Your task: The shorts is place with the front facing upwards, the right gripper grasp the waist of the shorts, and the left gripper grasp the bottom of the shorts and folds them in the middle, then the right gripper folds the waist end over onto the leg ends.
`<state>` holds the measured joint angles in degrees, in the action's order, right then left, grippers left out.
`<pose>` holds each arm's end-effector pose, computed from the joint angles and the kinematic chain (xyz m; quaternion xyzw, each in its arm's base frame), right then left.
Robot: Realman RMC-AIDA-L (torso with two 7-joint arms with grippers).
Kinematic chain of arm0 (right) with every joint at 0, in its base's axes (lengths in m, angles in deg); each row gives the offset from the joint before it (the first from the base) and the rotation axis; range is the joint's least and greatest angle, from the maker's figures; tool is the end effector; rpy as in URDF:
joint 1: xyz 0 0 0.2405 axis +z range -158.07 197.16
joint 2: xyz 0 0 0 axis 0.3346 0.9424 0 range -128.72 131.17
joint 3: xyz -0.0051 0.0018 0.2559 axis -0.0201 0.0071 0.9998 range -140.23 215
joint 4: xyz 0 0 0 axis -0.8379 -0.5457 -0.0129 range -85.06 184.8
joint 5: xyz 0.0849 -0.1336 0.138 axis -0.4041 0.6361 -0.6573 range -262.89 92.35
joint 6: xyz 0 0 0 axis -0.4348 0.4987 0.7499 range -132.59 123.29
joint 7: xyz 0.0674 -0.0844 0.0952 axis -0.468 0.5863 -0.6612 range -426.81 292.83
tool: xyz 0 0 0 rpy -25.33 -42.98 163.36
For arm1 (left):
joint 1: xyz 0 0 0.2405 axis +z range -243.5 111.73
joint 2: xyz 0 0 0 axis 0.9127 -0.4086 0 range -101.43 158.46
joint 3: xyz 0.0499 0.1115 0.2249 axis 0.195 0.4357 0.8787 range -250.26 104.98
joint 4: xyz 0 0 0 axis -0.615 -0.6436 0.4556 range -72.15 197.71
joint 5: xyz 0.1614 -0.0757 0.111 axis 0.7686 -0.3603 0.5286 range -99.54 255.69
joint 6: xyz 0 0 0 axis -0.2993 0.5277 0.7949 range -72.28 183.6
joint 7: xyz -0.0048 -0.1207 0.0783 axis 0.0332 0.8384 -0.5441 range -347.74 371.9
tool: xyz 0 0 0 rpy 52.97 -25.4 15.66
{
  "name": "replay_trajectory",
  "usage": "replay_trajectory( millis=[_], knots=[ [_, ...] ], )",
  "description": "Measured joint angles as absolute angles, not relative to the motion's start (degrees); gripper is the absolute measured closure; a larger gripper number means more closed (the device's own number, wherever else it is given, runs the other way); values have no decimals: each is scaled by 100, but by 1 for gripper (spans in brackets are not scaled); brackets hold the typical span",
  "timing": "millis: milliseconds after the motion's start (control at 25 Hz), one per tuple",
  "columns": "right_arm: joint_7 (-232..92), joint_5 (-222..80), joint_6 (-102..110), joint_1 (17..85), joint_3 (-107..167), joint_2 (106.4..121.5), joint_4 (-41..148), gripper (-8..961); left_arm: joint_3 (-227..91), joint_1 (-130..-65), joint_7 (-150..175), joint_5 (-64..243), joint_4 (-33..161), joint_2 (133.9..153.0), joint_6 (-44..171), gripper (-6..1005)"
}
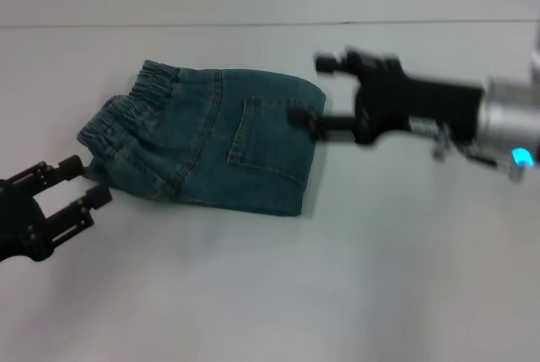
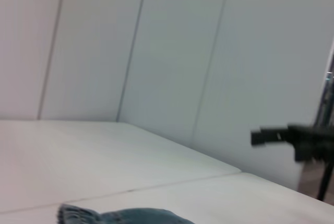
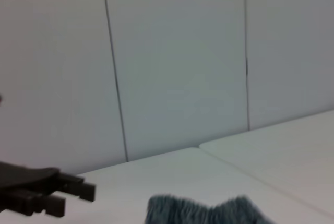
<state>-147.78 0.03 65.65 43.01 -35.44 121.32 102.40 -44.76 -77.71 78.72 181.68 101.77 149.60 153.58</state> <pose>0.1939 0.3483 -0.0199 -0.9303 0.1354 0.2876 0.1832 -0.3311 0.2392 0.0364 -0.8629 -0.2442 -0.3461 0.2755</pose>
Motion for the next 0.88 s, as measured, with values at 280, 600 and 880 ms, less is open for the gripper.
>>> replay_trajectory(
  millis=[280,600,880],
  knots=[
    [-12443,-960,7332,3780,-3475,12132,8436,19,-4411,-7816,7840,18470,10125,14978,15410,298],
    [-11093,-1477,7371,3747,-3437,12145,7174,18,-4320,-7843,7518,18480,9997,14999,15461,111],
    [-10513,-1904,7528,3736,-3423,12146,6797,19,-4367,-7895,7263,18702,9977,14966,15457,79]
  ],
)
